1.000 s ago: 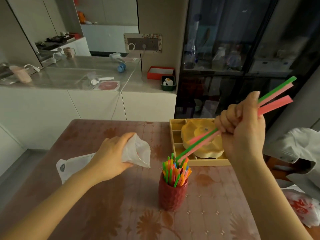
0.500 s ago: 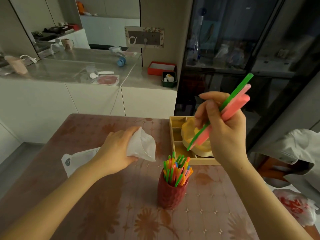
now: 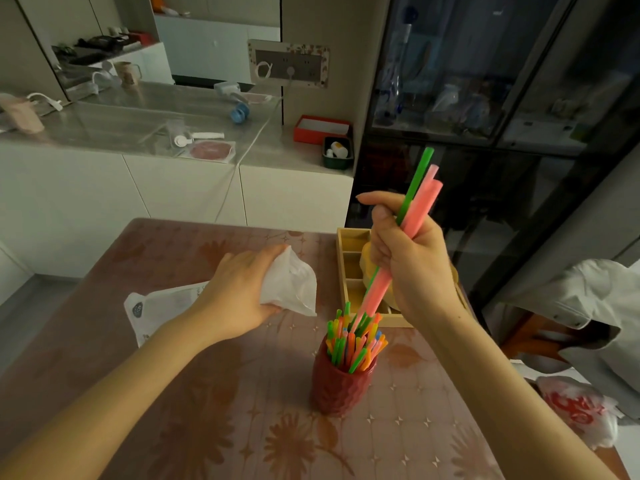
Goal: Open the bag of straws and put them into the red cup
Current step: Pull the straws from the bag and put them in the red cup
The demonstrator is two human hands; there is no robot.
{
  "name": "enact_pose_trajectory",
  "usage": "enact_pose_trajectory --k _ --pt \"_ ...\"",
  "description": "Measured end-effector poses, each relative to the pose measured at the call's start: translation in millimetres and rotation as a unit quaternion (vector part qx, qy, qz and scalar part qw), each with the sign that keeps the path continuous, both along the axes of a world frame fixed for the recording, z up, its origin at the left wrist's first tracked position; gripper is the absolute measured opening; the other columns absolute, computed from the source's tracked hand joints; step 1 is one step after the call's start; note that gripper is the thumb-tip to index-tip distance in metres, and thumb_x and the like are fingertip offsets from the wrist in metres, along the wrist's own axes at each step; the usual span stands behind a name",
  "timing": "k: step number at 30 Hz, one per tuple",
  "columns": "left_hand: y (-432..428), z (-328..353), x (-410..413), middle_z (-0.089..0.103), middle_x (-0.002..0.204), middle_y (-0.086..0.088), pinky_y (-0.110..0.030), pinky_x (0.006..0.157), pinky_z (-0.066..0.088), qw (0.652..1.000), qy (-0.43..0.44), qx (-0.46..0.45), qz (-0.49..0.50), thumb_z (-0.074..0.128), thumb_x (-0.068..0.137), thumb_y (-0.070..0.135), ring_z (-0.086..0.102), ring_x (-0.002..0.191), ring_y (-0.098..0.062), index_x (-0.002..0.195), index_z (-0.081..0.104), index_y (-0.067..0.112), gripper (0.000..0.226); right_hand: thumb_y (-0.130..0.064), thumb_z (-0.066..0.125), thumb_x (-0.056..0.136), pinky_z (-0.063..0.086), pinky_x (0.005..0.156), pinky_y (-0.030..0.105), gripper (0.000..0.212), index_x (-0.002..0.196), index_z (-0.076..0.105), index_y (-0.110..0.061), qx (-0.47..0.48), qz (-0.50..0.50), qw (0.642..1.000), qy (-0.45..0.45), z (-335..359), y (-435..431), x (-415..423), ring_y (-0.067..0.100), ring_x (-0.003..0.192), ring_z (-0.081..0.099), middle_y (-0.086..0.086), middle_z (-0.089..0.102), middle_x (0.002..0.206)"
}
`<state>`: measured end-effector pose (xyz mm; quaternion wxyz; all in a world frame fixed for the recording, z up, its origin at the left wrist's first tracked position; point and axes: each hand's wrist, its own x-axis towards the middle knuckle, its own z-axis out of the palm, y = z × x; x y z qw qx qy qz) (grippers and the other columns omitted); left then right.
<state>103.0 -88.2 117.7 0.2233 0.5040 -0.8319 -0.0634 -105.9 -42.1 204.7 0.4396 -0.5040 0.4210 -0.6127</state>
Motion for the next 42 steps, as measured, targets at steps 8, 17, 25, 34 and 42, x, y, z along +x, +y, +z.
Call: enact_pose_trajectory --k 8,17,25,34,42 --pt "2.2 -4.2 0.2 0.058 0.122 0.002 -0.039 0.092 0.037 1.0 0.01 0.015 0.009 0.082 0.06 0.039 0.055 0.108 -0.021 0.133 0.034 0.022 0.089 -0.009 0.051 0.095 0.041 0.048 0.02 0.02 0.097 0.068 -0.02 0.098 -0.002 0.993 0.065 -59.5 0.7 12.2 0.004 0.048 0.044 -0.009 0.046 0.051" --pt "12.1 -4.6 -1.7 0.059 0.119 0.004 -0.035 0.091 0.034 1.0 0.012 0.005 -0.002 0.079 0.065 0.041 0.055 0.105 -0.017 0.133 0.031 0.026 0.085 -0.035 0.051 0.088 0.052 0.067 0.032 0.031 0.072 0.06 -0.01 0.028 -0.061 0.996 0.057 -49.7 9.5 -13.9 0.021 0.064 0.057 -0.002 0.061 0.058" --pt "22.3 1.7 0.9 0.058 0.12 0.002 -0.032 0.092 0.031 1.0 0.011 0.006 -0.001 0.082 0.061 0.038 0.053 0.107 -0.019 0.134 0.034 0.022 0.089 -0.013 0.05 0.094 0.049 0.092 0.027 0.021 0.105 0.064 -0.024 0.114 0.036 0.902 0.415 -97.4 11.3 -16.4 0.007 0.105 0.056 -0.013 0.063 0.11" --pt "25.2 12.1 1.4 0.059 0.12 0.001 -0.032 0.09 0.03 1.0 -0.002 0.002 -0.004 0.083 0.06 0.035 0.054 0.107 -0.021 0.133 0.036 0.021 0.088 -0.032 0.029 0.098 0.012 0.119 0.036 0.045 0.139 0.044 -0.02 -0.041 0.109 0.784 0.609 -97.8 18.9 -23.6 0.009 0.142 0.021 -0.006 0.039 0.149" --pt "29.0 43.2 -2.6 0.061 0.11 -0.001 -0.03 0.081 0.03 0.984 -0.118 -0.109 -0.077 0.086 0.052 0.022 0.033 0.097 -0.01 0.13 0.035 0.024 0.094 -0.028 0.037 0.1 0.051 0.093 0.027 0.029 0.109 0.064 -0.026 0.117 -0.027 0.992 0.036 -57.5 38.4 0.8 0.008 0.107 0.064 -0.007 0.069 0.111"
